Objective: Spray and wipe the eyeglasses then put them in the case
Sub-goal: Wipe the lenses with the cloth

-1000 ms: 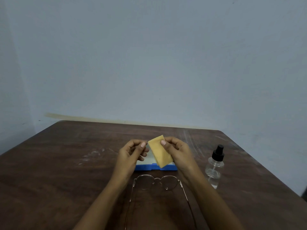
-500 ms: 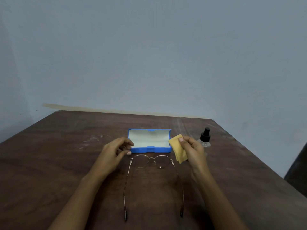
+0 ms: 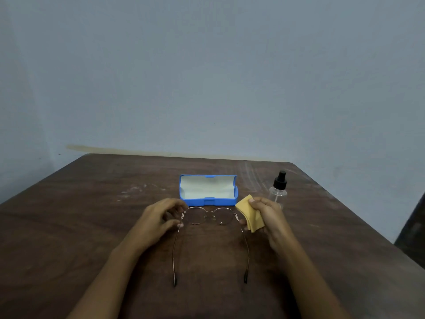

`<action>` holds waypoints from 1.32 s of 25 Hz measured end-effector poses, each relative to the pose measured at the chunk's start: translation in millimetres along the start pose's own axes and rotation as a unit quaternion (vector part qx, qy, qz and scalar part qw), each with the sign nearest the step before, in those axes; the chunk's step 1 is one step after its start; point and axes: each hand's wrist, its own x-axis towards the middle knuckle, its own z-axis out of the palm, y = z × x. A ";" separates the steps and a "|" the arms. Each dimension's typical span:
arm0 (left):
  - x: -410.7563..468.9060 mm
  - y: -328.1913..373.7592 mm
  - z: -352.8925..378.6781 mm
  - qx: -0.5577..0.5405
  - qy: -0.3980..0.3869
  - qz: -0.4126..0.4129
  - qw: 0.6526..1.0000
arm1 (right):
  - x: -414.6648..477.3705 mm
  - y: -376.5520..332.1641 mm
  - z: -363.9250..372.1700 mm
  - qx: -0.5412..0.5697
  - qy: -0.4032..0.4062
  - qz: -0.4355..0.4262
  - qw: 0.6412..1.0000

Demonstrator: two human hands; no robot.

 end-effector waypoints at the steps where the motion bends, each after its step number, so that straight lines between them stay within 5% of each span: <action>1: -0.6 0.7 0.8 0.005 -0.001 0.001 1.000 | -0.5 0.0 -0.3 0.000 -0.005 0.008 1.000; 22: 1.6 1.7 13.2 -0.012 0.125 0.018 0.992 | 0.5 1.9 3.8 0.157 0.004 -0.021 0.987; 29: 3.8 -0.7 11.5 -0.029 0.182 -0.006 0.983 | -9.0 7.9 14.8 -0.088 0.166 -0.150 0.971; 33: 3.4 1.6 11.6 -0.017 0.194 0.014 0.981 | -27.2 19.3 36.9 -0.165 0.132 -0.249 0.945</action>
